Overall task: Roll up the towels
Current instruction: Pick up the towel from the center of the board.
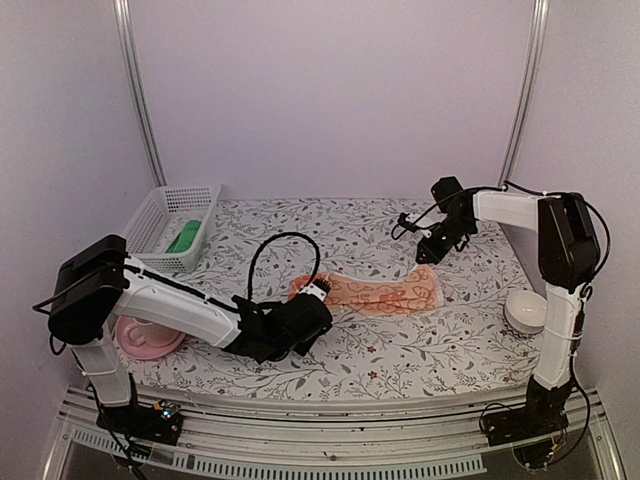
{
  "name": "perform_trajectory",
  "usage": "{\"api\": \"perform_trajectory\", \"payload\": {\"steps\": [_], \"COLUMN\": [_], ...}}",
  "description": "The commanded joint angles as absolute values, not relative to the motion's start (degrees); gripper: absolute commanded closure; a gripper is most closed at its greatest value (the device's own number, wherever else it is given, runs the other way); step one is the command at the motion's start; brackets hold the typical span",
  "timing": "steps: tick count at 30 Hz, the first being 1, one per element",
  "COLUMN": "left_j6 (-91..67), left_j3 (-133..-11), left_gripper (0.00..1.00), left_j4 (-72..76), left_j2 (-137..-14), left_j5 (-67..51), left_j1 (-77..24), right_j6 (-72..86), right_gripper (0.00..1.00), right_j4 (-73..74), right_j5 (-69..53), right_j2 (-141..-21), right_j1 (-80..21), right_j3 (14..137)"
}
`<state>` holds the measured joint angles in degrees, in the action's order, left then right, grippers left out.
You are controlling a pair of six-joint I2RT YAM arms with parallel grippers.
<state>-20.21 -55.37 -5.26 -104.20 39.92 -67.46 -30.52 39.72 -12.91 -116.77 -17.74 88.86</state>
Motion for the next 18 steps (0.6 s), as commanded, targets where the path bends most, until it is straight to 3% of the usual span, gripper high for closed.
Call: {"api": "perform_trajectory", "payload": {"steps": [1,4,10,18], "left_j6": [-20.81,-20.83,-18.8,-11.49], "left_j3": [-56.51,-56.43,-57.08,-57.52], "left_gripper": [1.0,1.0,1.0,1.0], "left_j4": [-5.0,-5.01,-6.14,-10.35], "left_j2": [-104.68,-104.51,-102.51,-90.59], "left_j5": [40.14,40.25,41.05,43.77], "left_j1": [-68.37,-68.38,-67.67,-63.44], "right_j6": [-29.71,-29.52,-29.99,-31.91], "right_gripper": [0.91,0.97,0.98,0.98], "right_j4": [39.73,39.63,39.83,36.72], "right_j5": [-11.36,-10.93,-12.96,-19.4], "right_j2": [-118.21,-117.89,-113.25,-97.06], "right_j1": [-18.19,-18.12,-18.18,-15.02], "right_j3": [90.26,90.31,90.22,86.45]}}
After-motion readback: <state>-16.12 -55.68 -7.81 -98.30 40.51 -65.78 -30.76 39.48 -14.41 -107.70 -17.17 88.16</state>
